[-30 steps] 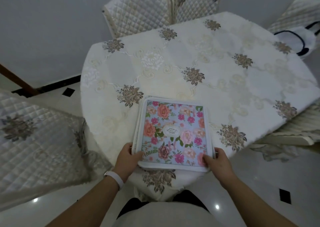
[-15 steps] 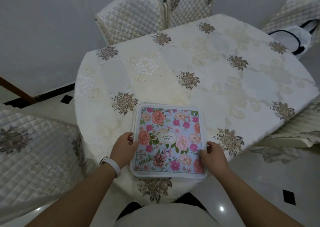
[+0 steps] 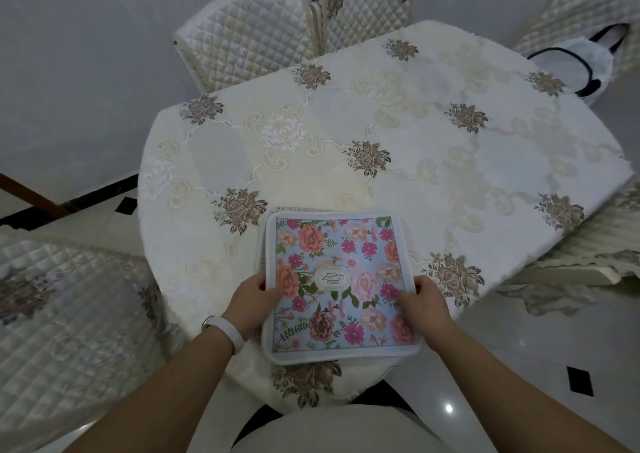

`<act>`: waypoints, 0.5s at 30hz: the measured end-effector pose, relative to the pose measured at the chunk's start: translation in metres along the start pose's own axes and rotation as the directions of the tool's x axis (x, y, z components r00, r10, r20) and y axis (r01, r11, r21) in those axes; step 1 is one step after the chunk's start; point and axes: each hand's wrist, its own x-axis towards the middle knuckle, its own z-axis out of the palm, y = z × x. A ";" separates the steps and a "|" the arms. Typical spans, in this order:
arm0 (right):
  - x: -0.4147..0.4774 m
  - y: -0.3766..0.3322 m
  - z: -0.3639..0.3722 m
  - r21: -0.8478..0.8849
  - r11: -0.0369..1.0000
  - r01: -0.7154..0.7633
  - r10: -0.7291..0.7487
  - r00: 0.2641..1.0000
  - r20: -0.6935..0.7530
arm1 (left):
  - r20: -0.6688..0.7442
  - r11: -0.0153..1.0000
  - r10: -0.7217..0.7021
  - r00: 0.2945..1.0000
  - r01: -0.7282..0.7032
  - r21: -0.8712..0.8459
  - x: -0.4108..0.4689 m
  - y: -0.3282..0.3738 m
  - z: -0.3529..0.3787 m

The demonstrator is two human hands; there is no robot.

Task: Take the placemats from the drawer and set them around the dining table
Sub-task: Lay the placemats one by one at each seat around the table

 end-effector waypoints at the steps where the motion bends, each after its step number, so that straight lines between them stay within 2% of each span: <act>1: -0.002 0.000 0.000 0.018 1.000 -0.003 0.003 1.000 0.004 | 0.023 0.999 0.011 1.000 -0.010 -0.036 -0.002 0.000 0.002; 7: -0.029 0.002 -0.007 0.061 0.998 0.017 -0.016 1.000 -0.023 | 0.039 0.988 0.059 0.997 -0.053 -0.145 -0.016 0.001 0.013; 12: -0.060 0.009 -0.020 0.122 0.993 0.005 0.011 0.991 -0.132 | 0.123 0.964 0.124 0.985 -0.090 -0.249 -0.029 0.005 0.022; 15: -0.081 0.022 -0.028 0.165 0.986 -0.004 0.039 0.977 -0.211 | 0.177 0.961 0.177 0.968 -0.131 -0.243 -0.031 0.008 0.031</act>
